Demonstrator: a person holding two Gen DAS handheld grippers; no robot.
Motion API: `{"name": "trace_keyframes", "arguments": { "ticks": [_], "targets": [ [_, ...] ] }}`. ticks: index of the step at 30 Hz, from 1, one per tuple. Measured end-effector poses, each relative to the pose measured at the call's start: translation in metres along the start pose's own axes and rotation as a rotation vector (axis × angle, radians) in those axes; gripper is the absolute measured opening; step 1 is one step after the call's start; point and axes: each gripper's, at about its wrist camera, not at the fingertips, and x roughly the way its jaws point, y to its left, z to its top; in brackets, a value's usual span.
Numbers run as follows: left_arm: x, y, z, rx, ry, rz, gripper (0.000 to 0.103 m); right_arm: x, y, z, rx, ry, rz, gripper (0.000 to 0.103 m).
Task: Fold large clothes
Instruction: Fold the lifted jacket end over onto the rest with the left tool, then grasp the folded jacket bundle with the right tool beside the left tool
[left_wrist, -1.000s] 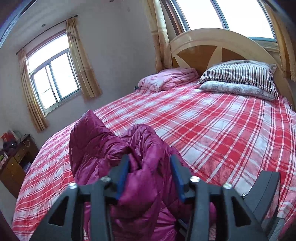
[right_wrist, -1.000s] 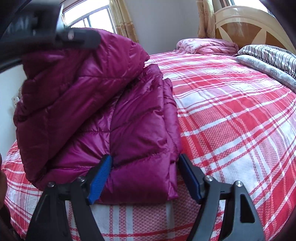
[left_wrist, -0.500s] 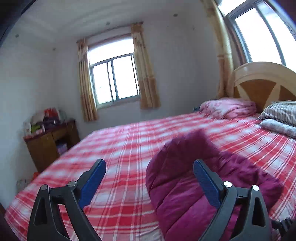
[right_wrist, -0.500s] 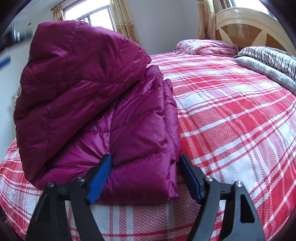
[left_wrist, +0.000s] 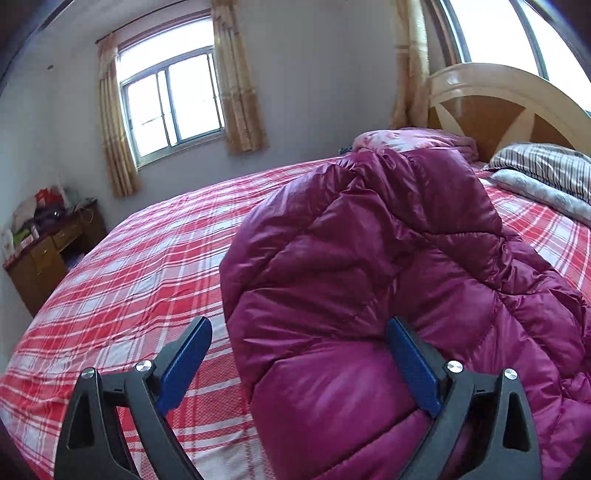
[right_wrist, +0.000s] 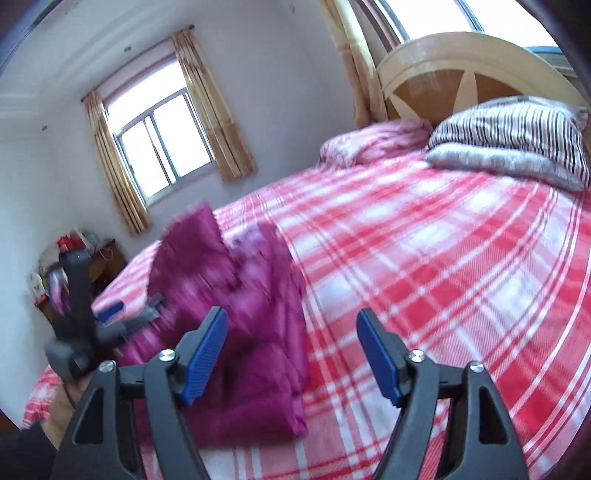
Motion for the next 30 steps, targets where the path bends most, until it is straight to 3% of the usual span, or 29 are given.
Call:
{"name": "trace_keyframes", "arguments": {
  "ticks": [2, 4, 6, 8, 12, 17, 22, 26, 28, 30],
  "targets": [
    [0.001, -0.007, 0.002, 0.017, 0.0, -0.01, 0.096, 0.017, 0.012, 0.016, -0.04, 0.061, 0.042, 0.071],
    [0.003, -0.009, 0.004, 0.024, 0.005, -0.015, 0.096, 0.04, 0.02, 0.017, -0.065, 0.16, 0.046, 0.052],
    [0.007, -0.004, 0.005, 0.012, 0.013, -0.023, 0.096, 0.062, 0.019, 0.004, -0.062, 0.276, 0.045, 0.023],
    [0.008, 0.005, 0.007, -0.011, 0.026, -0.037, 0.096, 0.069, 0.019, -0.018, -0.068, 0.345, 0.047, 0.017],
    [0.014, 0.02, 0.009, -0.077, 0.052, -0.044, 0.096, 0.066, 0.015, -0.059, -0.085, 0.403, 0.045, 0.014],
    [0.02, 0.024, 0.016, -0.076, 0.06, -0.033, 0.096, 0.066, 0.023, -0.055, -0.153, 0.463, 0.033, 0.014],
    [0.02, 0.029, 0.03, -0.057, 0.029, -0.033, 0.096, 0.041, 0.035, -0.008, -0.16, 0.299, 0.007, 0.02],
    [0.026, 0.04, 0.044, -0.089, 0.013, 0.011, 0.096, 0.058, 0.064, 0.031, -0.205, 0.242, 0.034, 0.021],
    [0.028, 0.052, 0.05, -0.138, 0.014, 0.043, 0.096, 0.076, 0.078, 0.046, -0.233, 0.231, 0.04, 0.031],
    [0.032, 0.061, 0.053, -0.176, 0.03, 0.047, 0.096, 0.096, 0.086, 0.056, -0.216, 0.215, 0.083, 0.073]
  ]
}}
